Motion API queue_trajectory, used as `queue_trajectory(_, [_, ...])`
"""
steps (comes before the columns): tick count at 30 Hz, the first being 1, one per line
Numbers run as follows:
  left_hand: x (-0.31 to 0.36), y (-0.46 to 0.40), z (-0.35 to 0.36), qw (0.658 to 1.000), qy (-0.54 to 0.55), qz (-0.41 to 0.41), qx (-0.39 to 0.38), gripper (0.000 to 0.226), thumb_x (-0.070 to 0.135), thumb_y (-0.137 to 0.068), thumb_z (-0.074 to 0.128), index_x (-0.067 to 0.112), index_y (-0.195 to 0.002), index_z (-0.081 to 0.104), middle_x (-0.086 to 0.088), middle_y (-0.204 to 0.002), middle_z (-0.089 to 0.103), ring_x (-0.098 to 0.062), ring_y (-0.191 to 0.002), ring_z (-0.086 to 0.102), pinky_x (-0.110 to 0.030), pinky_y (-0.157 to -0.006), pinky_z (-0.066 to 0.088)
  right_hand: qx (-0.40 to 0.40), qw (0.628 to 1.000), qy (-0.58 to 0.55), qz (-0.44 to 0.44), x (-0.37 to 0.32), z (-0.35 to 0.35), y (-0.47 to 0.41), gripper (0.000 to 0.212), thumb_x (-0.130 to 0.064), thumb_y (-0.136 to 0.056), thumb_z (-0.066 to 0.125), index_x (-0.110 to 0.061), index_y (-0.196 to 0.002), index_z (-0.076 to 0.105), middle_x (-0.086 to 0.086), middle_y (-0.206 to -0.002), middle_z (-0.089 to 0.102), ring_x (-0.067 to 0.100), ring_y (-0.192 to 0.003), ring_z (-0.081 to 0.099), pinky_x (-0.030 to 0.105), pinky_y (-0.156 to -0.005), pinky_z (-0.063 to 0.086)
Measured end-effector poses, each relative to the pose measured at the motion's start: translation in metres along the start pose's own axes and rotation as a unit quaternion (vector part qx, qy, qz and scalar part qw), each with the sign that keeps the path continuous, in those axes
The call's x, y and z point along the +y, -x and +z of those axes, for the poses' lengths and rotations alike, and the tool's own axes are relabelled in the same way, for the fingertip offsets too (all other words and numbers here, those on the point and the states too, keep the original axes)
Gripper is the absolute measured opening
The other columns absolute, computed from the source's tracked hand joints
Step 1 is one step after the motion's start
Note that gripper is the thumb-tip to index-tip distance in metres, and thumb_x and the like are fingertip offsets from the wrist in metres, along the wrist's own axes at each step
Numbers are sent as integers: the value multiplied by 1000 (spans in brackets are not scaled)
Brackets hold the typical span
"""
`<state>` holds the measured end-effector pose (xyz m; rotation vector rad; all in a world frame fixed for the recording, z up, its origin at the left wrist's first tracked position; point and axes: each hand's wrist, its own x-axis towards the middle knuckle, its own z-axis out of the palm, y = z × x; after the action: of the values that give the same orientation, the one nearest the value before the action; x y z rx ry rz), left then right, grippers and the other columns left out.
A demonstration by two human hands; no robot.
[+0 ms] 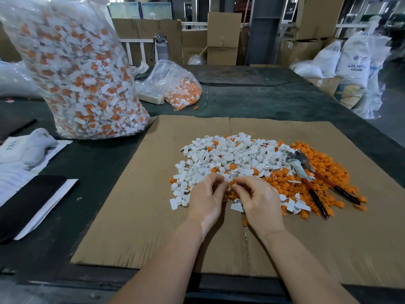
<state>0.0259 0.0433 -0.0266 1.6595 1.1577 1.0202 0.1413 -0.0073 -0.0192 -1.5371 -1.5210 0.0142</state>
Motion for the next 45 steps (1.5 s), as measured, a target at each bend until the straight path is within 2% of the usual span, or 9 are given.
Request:
queue_trajectory(6, [0,-2,-1,1000,18,-8,-4,11,16,-94,55,23,-100,62,8,-79,63,-12,-80,63,-22,-75,52,-17,1000,-8,-13,-1,-2,0,29,1,-77,71,-11,-104,71,1,-89,70,17,-87,63,37,-81,53])
queue_trajectory(14, [3,0,0,998,47,-23,-19,6,17,-90,61,15,-96,62,-1,-79,62,-25,-83,64,-45,-83,53,-28,998,24,-42,2,-3,-2,26,3,-73,74,-7,-97,72,5,-89,71,22,-88,65,38,-81,53])
queue_trajectory(21, [1,-4,1,999,44,-22,-9,9,17,-88,65,20,-83,58,0,-70,56,-23,-72,59,-46,-78,54,-51,995,65,-59,1,-7,-5,29,-4,-74,75,-6,-103,70,6,-88,70,23,-87,64,36,-81,50])
queue_trajectory(26, [1,-10,2,997,69,-34,15,8,12,-88,63,14,-84,57,-8,-72,59,-5,-62,61,-19,-63,50,-150,972,167,-69,10,-11,7,62,-36,-89,59,-13,-142,36,3,-142,42,17,-134,33,28,-109,20])
queue_trajectory(29, [2,-12,4,996,80,-41,22,6,11,-88,64,9,-85,59,-6,-70,60,-7,-61,60,-21,-63,48,-194,943,254,-95,20,-10,9,65,-42,-96,40,-16,-149,13,-1,-155,16,13,-144,7,32,-116,5])
queue_trajectory(35, [4,-15,4,991,117,-59,16,5,9,-87,64,11,-84,60,-3,-64,61,-16,-64,59,-40,-73,52,-176,934,297,-94,26,-9,-13,58,-36,-97,42,-8,-146,25,9,-150,31,22,-141,22,39,-115,17])
queue_trajectory(39, [3,-15,2,989,130,-66,1,5,9,-88,63,11,-86,60,1,-61,60,-11,-60,58,-32,-67,51,-139,947,273,-98,20,-9,-16,54,-43,-95,39,-7,-135,47,10,-136,50,26,-130,43,43,-109,28])
queue_trajectory(42, [3,-14,1,983,166,-72,-19,6,7,-89,62,11,-88,58,-3,-64,57,-12,-59,57,-26,-62,51,-57,980,139,-132,14,-10,-17,35,-25,-85,60,-8,-115,66,4,-107,66,18,-103,53,30,-93,37])
queue_trajectory(45, [3,-12,-1,982,176,-61,-41,6,6,-90,60,11,-87,59,-7,-66,59,-15,-60,58,-26,-61,51,-79,986,70,-129,9,-11,-24,27,-7,-78,71,-9,-105,71,1,-93,67,18,-89,54,19,-81,38])
